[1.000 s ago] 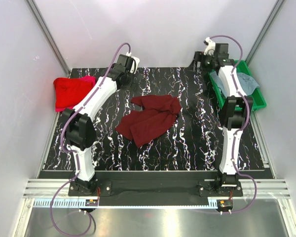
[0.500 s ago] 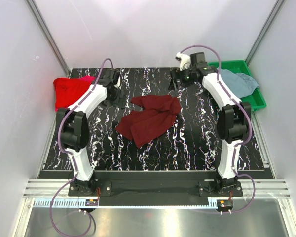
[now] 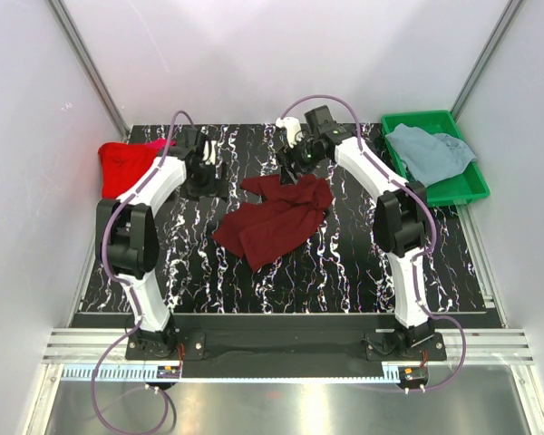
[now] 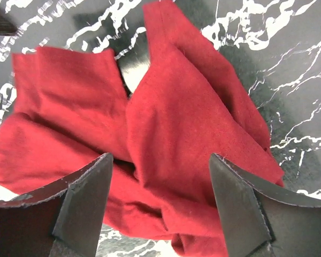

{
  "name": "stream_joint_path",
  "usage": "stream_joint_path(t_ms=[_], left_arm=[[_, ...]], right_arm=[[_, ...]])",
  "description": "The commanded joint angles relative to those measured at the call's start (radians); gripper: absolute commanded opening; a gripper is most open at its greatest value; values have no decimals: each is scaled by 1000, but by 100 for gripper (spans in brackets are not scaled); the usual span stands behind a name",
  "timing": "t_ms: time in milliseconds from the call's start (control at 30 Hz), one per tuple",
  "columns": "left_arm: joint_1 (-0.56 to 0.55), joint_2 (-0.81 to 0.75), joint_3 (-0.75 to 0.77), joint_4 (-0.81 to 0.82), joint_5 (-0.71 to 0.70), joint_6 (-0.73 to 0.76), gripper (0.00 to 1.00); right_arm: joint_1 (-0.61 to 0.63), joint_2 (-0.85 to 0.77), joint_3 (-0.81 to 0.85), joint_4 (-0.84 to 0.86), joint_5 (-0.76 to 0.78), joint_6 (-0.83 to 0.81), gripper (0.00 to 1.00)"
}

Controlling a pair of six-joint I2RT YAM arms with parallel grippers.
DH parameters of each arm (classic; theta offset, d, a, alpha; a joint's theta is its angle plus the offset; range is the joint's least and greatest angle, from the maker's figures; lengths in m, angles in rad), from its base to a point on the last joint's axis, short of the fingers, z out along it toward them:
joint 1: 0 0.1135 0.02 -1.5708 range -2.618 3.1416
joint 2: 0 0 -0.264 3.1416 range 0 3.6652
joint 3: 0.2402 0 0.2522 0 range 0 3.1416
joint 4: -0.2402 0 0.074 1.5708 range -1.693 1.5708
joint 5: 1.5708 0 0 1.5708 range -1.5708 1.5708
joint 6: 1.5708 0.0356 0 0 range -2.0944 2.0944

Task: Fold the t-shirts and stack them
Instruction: Flatten the tshirt out

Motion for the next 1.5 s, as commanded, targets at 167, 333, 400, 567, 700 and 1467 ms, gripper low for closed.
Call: stream_joint_path(t_ms=[167,333,400,567,700,1467], left_arm=[[52,-80,-108,23,197,-53,87],[56,-42,-98,32,246,-57,85],[56,-18,-81,40,257,-63,85],[56,16,-44,35,262,-63,86],[56,10,-59,43,257,-58,86],[54,44,148,50,168,-29,88]], right_arm=[[20,90,16,18,-12,-55,82],[45,128,29,4,-36,-56,82],[57,142,45,-10,-42,-61,82],[74,168,72,-4,-16,-48,51],[74,143,92,-4,51,-51,5],[27,-76,589,70,44,123,0]])
